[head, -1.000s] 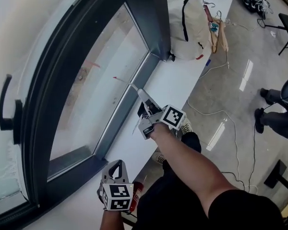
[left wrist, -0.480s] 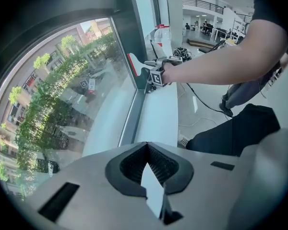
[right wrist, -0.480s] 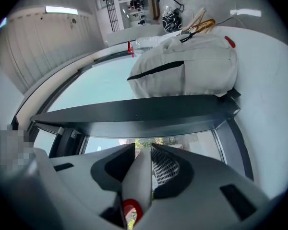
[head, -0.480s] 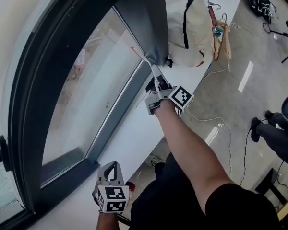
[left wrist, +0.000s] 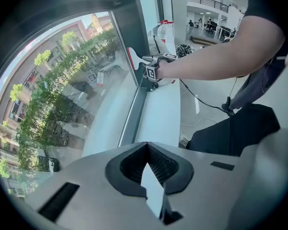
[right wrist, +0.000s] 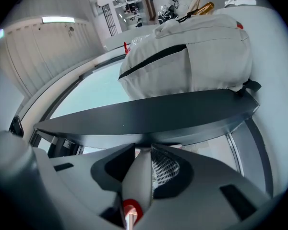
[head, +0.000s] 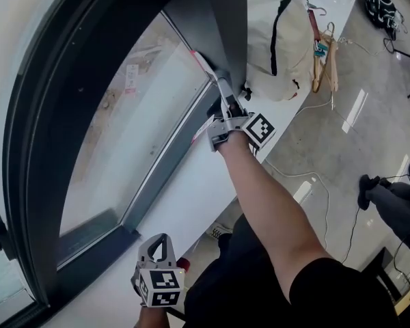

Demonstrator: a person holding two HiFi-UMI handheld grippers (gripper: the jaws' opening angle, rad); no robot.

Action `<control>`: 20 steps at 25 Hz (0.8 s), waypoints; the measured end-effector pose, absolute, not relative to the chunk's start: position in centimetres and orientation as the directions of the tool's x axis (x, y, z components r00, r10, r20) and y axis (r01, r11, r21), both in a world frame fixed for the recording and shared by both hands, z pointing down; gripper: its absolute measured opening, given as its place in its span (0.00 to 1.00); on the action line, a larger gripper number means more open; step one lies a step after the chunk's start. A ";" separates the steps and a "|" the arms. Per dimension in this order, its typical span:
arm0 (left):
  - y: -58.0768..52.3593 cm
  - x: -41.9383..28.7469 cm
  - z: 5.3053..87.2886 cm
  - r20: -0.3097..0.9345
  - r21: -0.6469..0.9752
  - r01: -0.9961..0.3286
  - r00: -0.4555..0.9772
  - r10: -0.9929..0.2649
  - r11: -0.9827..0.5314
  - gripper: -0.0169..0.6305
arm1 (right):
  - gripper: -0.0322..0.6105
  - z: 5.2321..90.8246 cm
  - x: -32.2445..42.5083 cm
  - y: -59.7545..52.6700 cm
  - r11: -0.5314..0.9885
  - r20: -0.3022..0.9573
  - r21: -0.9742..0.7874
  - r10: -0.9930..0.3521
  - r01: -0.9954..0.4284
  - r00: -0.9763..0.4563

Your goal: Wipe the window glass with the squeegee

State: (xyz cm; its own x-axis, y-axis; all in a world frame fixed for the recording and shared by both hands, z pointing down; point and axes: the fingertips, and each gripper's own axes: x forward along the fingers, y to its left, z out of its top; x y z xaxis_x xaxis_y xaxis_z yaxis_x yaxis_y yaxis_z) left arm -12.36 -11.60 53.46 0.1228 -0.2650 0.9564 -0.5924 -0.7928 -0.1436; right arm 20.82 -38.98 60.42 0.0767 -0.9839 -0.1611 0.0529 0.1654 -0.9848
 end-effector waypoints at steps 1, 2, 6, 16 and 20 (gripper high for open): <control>-11.6 -12.4 53.5 0.957 -0.145 -0.593 0.120 -0.265 -0.792 0.03 | 0.19 60.5 20.9 -39.1 0.167 -0.162 -0.985 -0.984 0.053 0.075; -11.7 -12.4 53.5 0.957 -0.146 -0.594 0.118 -0.265 -0.791 0.03 | 0.19 60.5 20.8 -39.3 0.168 -0.164 -0.984 -0.984 0.053 0.071; -11.9 -12.5 53.4 0.957 -0.149 -0.597 0.113 -0.266 -0.788 0.03 | 0.19 60.7 20.6 -39.5 0.170 -0.167 -0.984 -0.984 0.052 0.065; -12.0 -13.4 53.1 0.954 -0.155 -0.594 0.116 -0.275 -0.789 0.03 | 0.19 60.7 18.6 -38.8 0.172 -0.170 -0.983 -0.984 0.057 0.044; -11.4 -14.2 53.1 0.955 -0.154 -0.598 0.115 -0.275 -0.787 0.03 | 0.19 60.9 17.2 -38.2 0.167 -0.166 -0.984 -0.986 0.058 0.029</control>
State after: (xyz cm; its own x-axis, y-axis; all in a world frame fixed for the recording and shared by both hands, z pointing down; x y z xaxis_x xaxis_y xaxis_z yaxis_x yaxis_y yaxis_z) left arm -14.16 -11.44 53.12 0.1152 -0.2749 0.9546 -0.5979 -0.7866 -0.1544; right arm 17.20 -38.20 60.94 0.0287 -0.9858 -0.1657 0.0585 0.1672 -0.9842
